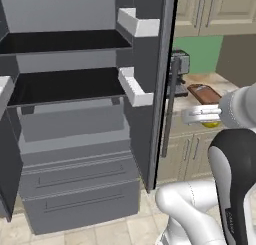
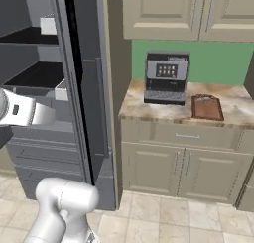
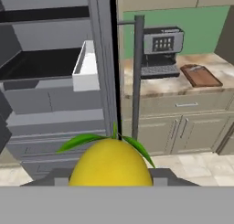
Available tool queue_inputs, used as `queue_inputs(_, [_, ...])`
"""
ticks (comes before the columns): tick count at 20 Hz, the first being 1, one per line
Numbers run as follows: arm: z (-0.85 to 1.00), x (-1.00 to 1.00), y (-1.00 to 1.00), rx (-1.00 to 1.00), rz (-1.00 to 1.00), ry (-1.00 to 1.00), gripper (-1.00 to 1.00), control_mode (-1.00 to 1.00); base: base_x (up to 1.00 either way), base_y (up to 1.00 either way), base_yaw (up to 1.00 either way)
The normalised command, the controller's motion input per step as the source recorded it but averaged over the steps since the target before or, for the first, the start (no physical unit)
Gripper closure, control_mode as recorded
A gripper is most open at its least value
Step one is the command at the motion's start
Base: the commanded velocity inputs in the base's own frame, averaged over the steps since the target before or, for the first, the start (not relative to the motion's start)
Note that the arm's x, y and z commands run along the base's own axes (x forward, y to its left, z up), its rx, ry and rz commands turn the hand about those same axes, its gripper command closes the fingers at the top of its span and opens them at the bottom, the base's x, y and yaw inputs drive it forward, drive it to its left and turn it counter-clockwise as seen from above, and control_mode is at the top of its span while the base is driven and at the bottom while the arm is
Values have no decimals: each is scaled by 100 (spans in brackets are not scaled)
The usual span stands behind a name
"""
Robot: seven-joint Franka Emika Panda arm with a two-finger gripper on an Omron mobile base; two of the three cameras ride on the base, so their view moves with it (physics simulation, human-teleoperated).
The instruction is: Retrieve a lemon from the fridge and place it on the cutting board with the fish.
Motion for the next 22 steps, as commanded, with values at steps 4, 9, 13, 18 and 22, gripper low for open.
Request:
queue_inputs(4, [0, 0, 0, 0, 0, 0, 100, 100, 0, -74, 0])
queue_inputs(9, [0, 0, 0, 0, 0, 0, 100, 100, 0, -80, 0])
queue_inputs(13, [0, 0, 0, 0, 0, 0, 100, 100, 12, -89, 0])
queue_inputs(18, [0, 0, 0, 0, 0, 0, 100, 100, 30, -87, 0])
queue_inputs(22, [0, 0, 0, 0, 0, 0, 100, 100, 39, -69, 1])
